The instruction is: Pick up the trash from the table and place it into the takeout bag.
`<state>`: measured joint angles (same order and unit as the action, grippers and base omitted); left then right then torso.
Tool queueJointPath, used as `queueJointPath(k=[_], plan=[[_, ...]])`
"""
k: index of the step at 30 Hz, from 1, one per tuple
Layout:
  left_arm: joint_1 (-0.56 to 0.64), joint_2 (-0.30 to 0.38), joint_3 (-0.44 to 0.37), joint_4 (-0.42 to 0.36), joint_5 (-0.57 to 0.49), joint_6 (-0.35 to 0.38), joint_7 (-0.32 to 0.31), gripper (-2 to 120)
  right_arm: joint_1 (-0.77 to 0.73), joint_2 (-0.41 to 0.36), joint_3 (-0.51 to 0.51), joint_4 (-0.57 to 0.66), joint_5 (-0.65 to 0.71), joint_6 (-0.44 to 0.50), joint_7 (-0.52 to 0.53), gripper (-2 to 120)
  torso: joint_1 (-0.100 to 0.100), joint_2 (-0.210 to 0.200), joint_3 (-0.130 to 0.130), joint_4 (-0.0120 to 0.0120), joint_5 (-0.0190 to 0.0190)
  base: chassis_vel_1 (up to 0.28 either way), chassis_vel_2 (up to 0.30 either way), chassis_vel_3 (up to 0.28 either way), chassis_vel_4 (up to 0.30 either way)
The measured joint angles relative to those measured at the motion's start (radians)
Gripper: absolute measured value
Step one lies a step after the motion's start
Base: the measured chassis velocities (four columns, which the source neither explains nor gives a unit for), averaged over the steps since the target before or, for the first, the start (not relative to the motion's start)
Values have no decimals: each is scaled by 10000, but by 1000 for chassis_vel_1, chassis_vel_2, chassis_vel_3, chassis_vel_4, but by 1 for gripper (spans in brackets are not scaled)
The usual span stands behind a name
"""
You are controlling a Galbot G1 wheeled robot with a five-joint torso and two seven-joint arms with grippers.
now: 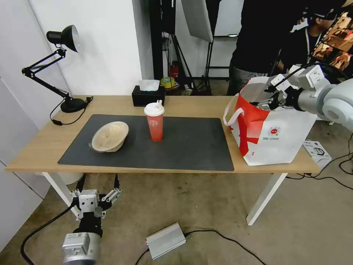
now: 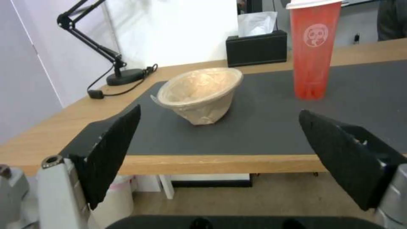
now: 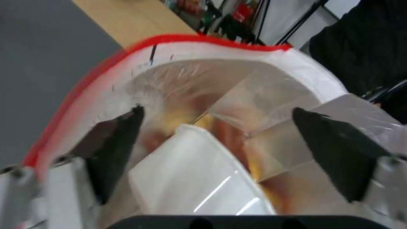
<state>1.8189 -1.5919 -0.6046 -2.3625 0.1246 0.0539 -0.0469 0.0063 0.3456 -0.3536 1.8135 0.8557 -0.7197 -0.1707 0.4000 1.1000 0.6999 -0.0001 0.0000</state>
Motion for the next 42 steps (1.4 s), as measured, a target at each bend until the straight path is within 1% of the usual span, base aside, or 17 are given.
queueJointPath(k=[4, 6, 7, 11, 17, 20, 22, 26, 27, 28, 30, 31, 32, 37, 40, 41, 42], plan=[[0, 0, -5, 0, 0, -1, 1, 100, 6, 66, 193, 110, 289, -1, 267, 97, 0, 0, 0, 1, 0, 0, 0, 0, 0], [1, 0, -9, 0, 0, 0, 2, 100, 52, 211, 477, 257, 687, -1, 651, 97, 0, 0, 0, 1, 0, 0, 0, 0, 0], [1, 0, -9, 0, 0, 0, 2, 100, 52, 211, 477, 257, 687, -1, 651, 97, 0, 0, 0, 1, 0, 0, 0, 0, 0], [14, -1, -23, -3, -1, 0, 2, 100, 299, 445, 761, 576, 1273, -2, 1273, 98, 0, 0, 0, 1, -1, 0, 0, 0, 0], [28, -3, -46, -17, -2, -1, 2, 100, 636, 713, 928, 902, 1651, -2, 1810, 100, 0, 0, 0, 1, -1, 0, 0, 0, 0], [40, -6, -79, -40, -4, -2, -1, 100, 953, 974, 941, 1150, 1971, 48, 2372, 100, 0, 0, 1, 1, -1, 0, 0, 0, 0], [42, -6, -89, -44, -4, -2, -2, 100, 1027, 1041, 942, 1242, 2074, 95, 2501, 100, 0, 0, 0, 1, -1, 0, 0, 0, 0], [42, -8, -122, -50, -6, -2, -8, 100, 1161, 1360, 977, 1872, 3138, 320, 3260, 100, 0, 0, 1, 1, -1, 0, 0, 0, 0], [42, -8, -122, -50, -6, -2, -8, 100, 1161, 1360, 977, 1872, 3138, 320, 3260, 100, 0, 0, 1, 1, -1, 0, 0, 0, 0], [41, -9, -124, -50, -6, -2, -10, 100, 1136, 1434, 1009, 2060, 3553, 400, 3486, 100, 0, 0, 1, 2, -3, 0, 0, 0, 0], [35, -12, -126, -37, -6, -2, -15, 100, 888, 1576, 1132, 2478, 4233, 622, 3869, 100, -1, 0, 1, 2, -3, 0, 0, 0, 0], [34, -12, -127, -31, -6, -2, -16, 100, 795, 1603, 1166, 2570, 4319, 690, 3947, 100, 0, 0, 0, 2, -2, 0, 0, 0, 0], [34, -12, -127, -31, -6, -2, -16, 100, 795, 1603, 1166, 2570, 4319, 690, 3947, 100, 0, 0, 0, 2, -2, 0, 0, 0, 0], [15, -14, -168, 18, -6, -2, -23, 100, -267, 1510, 1647, 2973, 4315, 1118, 4248, 100, 0, 0, 1, 4, -1, 0, 0, 0, 0], [0, -13, -188, 74, -6, -2, -27, 100, -1336, 1173, 2512, 3259, 3844, 1310, 4365, 100, 0, 0, 0, -1, 3, 0, 0, 0, 0], [-8, -14, -190, 108, -6, -3, -29, 100, -1791, 1052, 3044, 3420, 3593, 1339, 4456, 100, 0, 0, 0, 0, 2, 0, 0, 0, 0], [-8, -14, -190, 108, -6, -3, -29, 100, -1791, 1052, 3044, 3420, 3593, 1339, 4456, 100, 0, 0, 0, 0, 2, 0, 0, 0, 0]])
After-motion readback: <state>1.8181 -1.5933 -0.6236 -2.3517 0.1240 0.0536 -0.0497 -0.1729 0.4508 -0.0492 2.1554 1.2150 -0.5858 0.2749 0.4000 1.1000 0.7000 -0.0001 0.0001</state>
